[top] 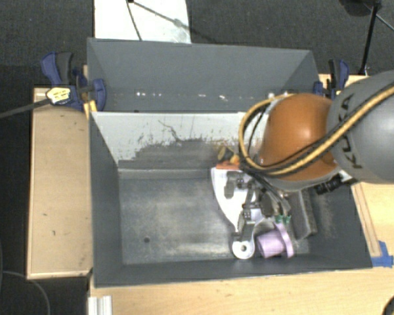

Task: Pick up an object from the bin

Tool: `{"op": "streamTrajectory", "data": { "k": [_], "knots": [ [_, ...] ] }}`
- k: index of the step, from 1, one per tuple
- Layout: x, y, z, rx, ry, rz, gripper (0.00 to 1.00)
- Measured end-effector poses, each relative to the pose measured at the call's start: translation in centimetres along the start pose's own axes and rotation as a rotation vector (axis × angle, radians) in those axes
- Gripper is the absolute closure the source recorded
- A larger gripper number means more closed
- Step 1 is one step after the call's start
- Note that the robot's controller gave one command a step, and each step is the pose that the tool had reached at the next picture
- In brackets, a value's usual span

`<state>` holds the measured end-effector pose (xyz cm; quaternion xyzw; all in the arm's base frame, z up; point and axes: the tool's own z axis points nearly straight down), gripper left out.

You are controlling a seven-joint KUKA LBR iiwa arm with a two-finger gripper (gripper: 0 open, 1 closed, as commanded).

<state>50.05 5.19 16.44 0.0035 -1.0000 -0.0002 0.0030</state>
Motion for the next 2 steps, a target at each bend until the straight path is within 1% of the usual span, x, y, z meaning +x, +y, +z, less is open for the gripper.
{"op": "streamTrajectory", "data": {
  "k": [1, 2],
  "knots": [
    [-0.2, 0.0, -0.4, -0.001, -0.008, 0.002, 0.00],
    [-2.4, -3.6, 2.0, -0.002, -0.013, 0.079, 0.00]
  ]
}}
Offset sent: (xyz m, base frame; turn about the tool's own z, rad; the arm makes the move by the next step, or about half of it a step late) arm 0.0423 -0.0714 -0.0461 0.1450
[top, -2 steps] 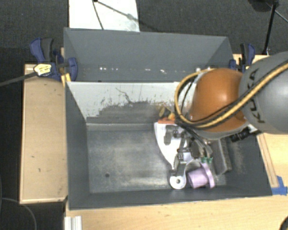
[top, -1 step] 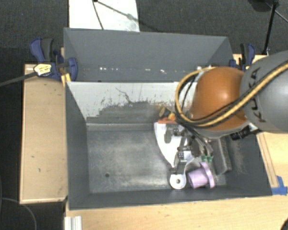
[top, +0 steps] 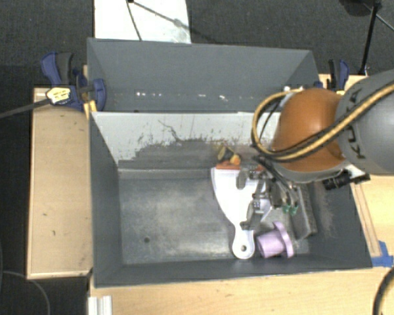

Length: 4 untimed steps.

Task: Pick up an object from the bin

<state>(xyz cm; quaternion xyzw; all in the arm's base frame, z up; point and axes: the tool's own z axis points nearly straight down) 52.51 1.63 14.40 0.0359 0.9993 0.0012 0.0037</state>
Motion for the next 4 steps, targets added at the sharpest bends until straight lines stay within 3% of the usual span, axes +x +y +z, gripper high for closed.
{"op": "streamTrajectory", "data": {
  "k": [1, 2, 3, 4],
  "knots": [
    [-0.7, -2.6, 1.3, 0.003, 0.006, -0.086, 0.00],
    [-0.6, -3.7, 3.1, 0.002, 0.005, -0.216, 0.00],
    [0.0, -7.7, 7.2, 0.001, 0.005, -0.025, 1.00],
    [0.0, -7.7, 7.2, 0.001, 0.005, -0.024, 1.00]
  ]
}}
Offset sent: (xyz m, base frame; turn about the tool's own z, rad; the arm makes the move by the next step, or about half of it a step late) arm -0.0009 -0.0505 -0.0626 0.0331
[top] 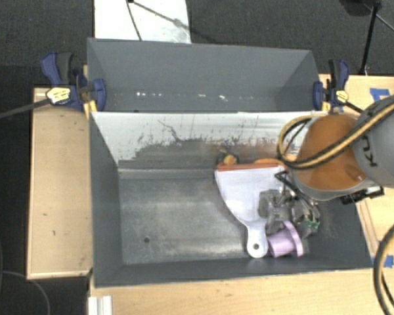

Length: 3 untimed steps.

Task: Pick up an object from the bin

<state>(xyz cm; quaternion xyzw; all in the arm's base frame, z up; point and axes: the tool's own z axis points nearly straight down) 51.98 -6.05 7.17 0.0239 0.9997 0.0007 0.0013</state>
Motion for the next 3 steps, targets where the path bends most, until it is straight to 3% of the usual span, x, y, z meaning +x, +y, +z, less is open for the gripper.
{"op": "streamTrajectory", "data": {
  "k": [1, 2, 3],
  "knots": [
    [-1.5, 0.9, -9.4, 0.001, 0.001, -0.032, 1.00],
    [-1.5, 0.9, -9.4, 0.001, 0.001, -0.031, 1.00],
    [-0.6, 0.1, -13.1, 0.000, 0.008, -0.053, 1.00]
  ]
}}
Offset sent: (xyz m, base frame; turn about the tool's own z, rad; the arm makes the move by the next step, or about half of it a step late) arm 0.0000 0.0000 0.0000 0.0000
